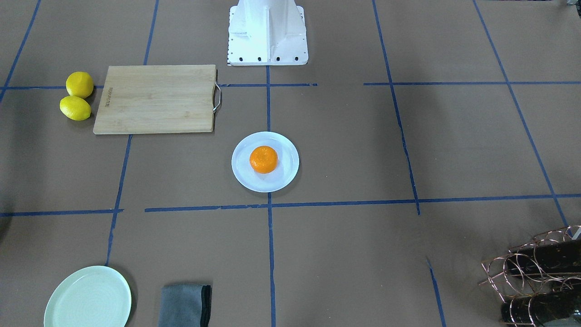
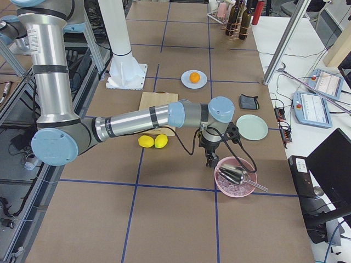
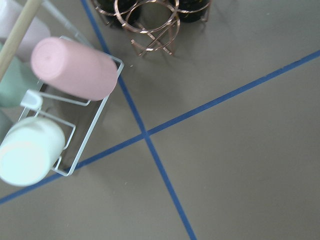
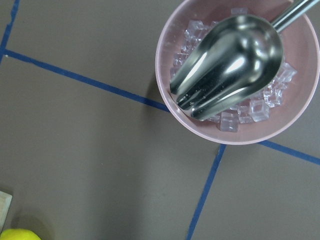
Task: Pick orange to plate
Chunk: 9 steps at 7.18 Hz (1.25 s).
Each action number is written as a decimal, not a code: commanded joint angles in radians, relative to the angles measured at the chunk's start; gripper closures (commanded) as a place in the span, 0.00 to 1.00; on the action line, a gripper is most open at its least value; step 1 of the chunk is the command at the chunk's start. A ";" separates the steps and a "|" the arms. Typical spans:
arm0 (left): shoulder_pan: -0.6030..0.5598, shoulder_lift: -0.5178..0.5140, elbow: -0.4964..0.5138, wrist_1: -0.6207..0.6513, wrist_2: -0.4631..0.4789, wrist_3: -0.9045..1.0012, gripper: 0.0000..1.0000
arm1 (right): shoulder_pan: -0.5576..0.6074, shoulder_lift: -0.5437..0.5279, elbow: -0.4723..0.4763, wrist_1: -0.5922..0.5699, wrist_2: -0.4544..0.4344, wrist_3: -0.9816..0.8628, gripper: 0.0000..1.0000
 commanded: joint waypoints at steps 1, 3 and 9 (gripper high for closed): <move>-0.008 -0.014 0.020 0.085 -0.004 0.000 0.00 | 0.020 -0.009 -0.024 -0.015 -0.010 -0.022 0.00; -0.008 0.008 0.037 0.077 -0.072 -0.066 0.00 | 0.024 -0.009 -0.009 -0.071 -0.001 -0.002 0.00; -0.008 0.048 0.023 0.068 -0.076 -0.117 0.00 | 0.023 -0.040 -0.039 -0.013 0.000 0.151 0.00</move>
